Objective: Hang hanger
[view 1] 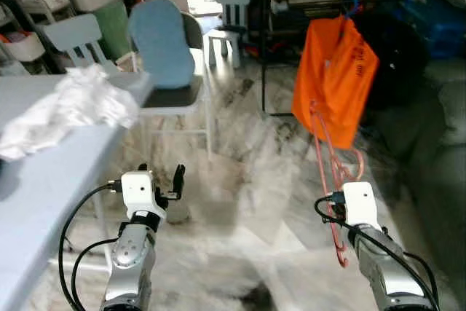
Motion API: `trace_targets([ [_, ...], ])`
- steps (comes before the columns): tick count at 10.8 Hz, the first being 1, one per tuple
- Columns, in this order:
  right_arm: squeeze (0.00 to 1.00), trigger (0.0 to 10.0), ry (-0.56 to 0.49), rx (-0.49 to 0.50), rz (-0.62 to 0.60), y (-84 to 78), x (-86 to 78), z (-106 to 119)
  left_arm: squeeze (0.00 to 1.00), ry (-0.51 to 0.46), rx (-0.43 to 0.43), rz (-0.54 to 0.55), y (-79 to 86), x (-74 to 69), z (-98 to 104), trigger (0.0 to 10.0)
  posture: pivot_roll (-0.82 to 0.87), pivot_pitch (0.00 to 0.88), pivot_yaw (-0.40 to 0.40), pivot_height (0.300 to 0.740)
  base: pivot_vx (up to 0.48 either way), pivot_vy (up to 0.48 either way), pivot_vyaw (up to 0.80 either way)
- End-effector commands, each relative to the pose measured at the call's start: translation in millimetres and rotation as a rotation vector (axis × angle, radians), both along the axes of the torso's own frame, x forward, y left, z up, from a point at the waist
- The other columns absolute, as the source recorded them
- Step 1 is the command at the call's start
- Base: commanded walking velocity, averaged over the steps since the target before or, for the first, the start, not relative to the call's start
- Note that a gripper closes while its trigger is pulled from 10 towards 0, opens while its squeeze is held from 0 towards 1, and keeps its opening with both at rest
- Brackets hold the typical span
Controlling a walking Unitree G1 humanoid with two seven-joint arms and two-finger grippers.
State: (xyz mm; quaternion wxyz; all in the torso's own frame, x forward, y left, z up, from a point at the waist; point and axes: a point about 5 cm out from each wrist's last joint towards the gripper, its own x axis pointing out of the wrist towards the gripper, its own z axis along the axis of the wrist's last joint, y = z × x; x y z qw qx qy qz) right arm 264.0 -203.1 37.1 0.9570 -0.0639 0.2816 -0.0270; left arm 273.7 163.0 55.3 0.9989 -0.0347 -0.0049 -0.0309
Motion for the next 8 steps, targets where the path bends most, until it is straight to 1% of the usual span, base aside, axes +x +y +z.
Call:
trace_targets([
  [1,0.0,10.0,0.0,0.03,-0.004,9.2,-0.6,-3,0.0,0.031,0.014,-0.014,2.4,-3.8,-6,10.0,-0.28,0.0,0.106,0.74,0.36,0.319,0.0],
  [2,0.0,10.0,0.003,0.03,-0.018,8.1,-2.6,-4,0.0,0.031,0.017,-0.047,-4.1,-2.2,-5,10.0,-0.29,0.0,0.115,0.74,0.431,0.0,0.0],
  [4,0.0,10.0,0.007,0.027,-0.037,7.0,-4.4,-5,0.0,0.03,0.019,-0.065,-8.1,-0.1,-4,10.0,-0.29,0.0,0.122,0.74,0.463,0.0,0.0],
  [5,0.0,10.0,0.008,0.026,-0.048,6.3,-4.9,-6,0.0,0.032,0.02,-0.085,-11.8,3.7,-3,10.0,-0.29,0.0,0.127,0.74,0.465,0.0,0.0],
  [7,0.0,10.0,0.01,0.035,-0.056,6.6,-5.2,-7,0.0,0.031,-0.059,-0.123,-20.3,7.7,2,10.0,-0.29,0.0,0.129,0.74,0.0,0.0,0.0],
  [8,0.0,10.0,0.014,0.034,-0.054,6.9,-5.4,-8,0.0,0.051,-0.065,-0.124,-22.3,8.3,1,10.0,-0.29,0.0,0.127,0.74,0.0,0.0,0.0],
])
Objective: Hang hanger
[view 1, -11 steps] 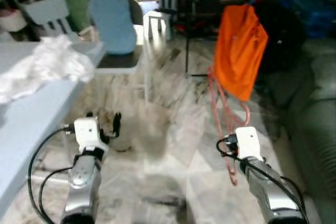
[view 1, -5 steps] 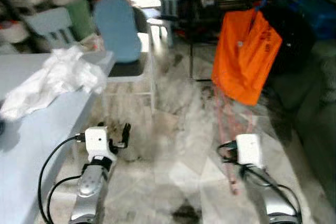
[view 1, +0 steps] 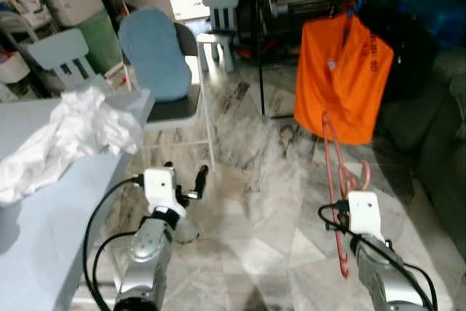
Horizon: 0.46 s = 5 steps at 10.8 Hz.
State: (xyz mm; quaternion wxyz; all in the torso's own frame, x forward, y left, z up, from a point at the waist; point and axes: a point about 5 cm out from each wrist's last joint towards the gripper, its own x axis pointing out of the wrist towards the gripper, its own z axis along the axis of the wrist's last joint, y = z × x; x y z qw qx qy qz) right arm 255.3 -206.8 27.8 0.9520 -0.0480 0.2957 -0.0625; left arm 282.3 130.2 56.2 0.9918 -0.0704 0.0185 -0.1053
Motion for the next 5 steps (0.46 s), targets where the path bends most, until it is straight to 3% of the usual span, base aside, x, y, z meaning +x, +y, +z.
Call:
trace_targets([
  [1,0.0,10.0,-0.008,0.025,0.028,11.1,3.4,0.3,0.0,0.024,0.008,0.041,11.0,-0.2,-1.0,10.0,-0.28,0.0,0.126,0.74,0.0,0.0,0.0],
  [4,0.0,10.0,-0.014,0.022,0.059,14.5,6.9,2.7,0.0,0.029,0.042,0.032,13.6,-1.4,-2.3,10.0,-0.28,0.0,0.115,0.74,0.0,0.0,0.0],
  [5,0.0,10.0,-0.021,0.013,0.069,14.3,7.9,4.1,0.0,0.03,0.038,0.033,14.0,-1.0,-1.7,10.0,-0.28,0.0,0.112,0.74,0.0,-0.244,0.0],
])
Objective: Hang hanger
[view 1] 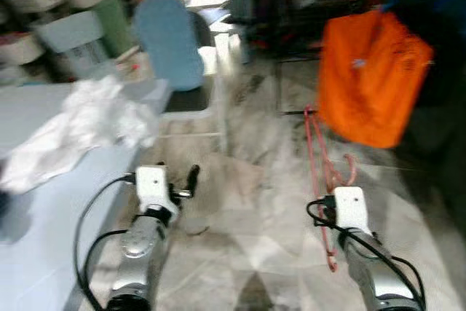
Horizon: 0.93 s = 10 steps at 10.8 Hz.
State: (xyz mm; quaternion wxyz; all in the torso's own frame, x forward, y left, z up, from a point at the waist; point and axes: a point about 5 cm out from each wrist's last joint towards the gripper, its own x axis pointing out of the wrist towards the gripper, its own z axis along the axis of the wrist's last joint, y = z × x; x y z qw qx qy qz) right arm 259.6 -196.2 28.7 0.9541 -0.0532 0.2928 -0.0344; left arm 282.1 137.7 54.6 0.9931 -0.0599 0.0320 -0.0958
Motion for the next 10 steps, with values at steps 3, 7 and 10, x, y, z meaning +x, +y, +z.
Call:
trace_targets([
  [3,0.0,10.0,-0.019,0.0,0.021,1.9,4.7,5,0.0,-0.003,0.013,0.025,8.3,0.4,3,10.0,-0.28,0.0,0.085,0.74,0.0,-0.459,0.0],
  [7,0.0,10.0,0.011,-0.004,0.098,9.5,7.6,3,0.0,-0.005,0.006,0.076,9.9,-7.1,0,10.0,-0.23,0.0,0.019,0.74,0.0,-0.48,0.0],
  [10,0.0,10.0,-0.019,-0.001,0.161,22.3,31.2,12,0.0,-0.009,0.0,0.127,13.8,-13.5,-1,10.0,-0.17,0.0,-0.019,0.74,0.0,-0.48,0.0],
])
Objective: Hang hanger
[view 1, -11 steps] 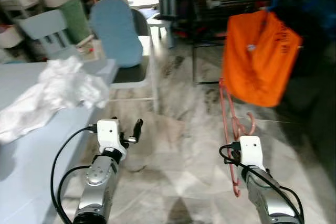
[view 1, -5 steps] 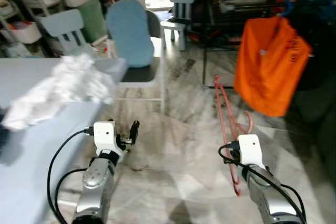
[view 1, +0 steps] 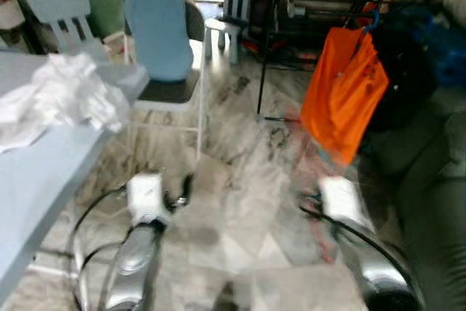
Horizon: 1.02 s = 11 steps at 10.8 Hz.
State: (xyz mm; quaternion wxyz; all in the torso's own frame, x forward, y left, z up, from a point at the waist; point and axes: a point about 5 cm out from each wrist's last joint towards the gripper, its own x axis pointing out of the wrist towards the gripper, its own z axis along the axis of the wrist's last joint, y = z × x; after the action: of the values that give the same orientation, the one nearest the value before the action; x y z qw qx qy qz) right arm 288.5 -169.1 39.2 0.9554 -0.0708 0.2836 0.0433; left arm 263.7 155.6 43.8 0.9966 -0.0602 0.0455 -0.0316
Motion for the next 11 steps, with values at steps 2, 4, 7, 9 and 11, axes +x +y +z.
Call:
trace_targets([
  [2,0.0,10.0,-0.023,-0.005,0.018,-0.6,8.5,5,0.0,-0.047,0.009,0.012,-2.2,7.4,11,10.0,-0.16,0.0,-0.019,0.74,0.0,-0.48,0.0],
  [4,0.0,10.0,-0.029,-0.001,0.01,-0.2,10.9,5,0.0,-0.069,0.013,0.027,-2.2,11.9,16,10.0,-0.15,0.0,-0.017,0.74,0.0,-0.195,0.0],
  [7,0.0,10.0,-0.023,-0.007,-0.033,2.1,6.7,-3,0.0,-0.078,-0.042,-0.017,-3.4,9.6,16,10.0,-0.17,0.0,0.005,0.74,0.0,0.0,0.0],
  [9,0.0,10.0,0.011,0.021,-0.092,-3.7,-4.8,-12,0.0,-0.072,-0.048,-0.036,-1.7,11.4,15,10.0,-0.18,0.0,0.026,0.74,0.167,0.0,0.0],
  [11,0.0,10.0,0.009,0.024,-0.123,-8.7,-7.9,-15,0.0,-0.07,-0.048,-0.06,0.3,16.6,16,10.0,-0.2,0.0,0.051,0.74,0.424,0.0,0.0],
])
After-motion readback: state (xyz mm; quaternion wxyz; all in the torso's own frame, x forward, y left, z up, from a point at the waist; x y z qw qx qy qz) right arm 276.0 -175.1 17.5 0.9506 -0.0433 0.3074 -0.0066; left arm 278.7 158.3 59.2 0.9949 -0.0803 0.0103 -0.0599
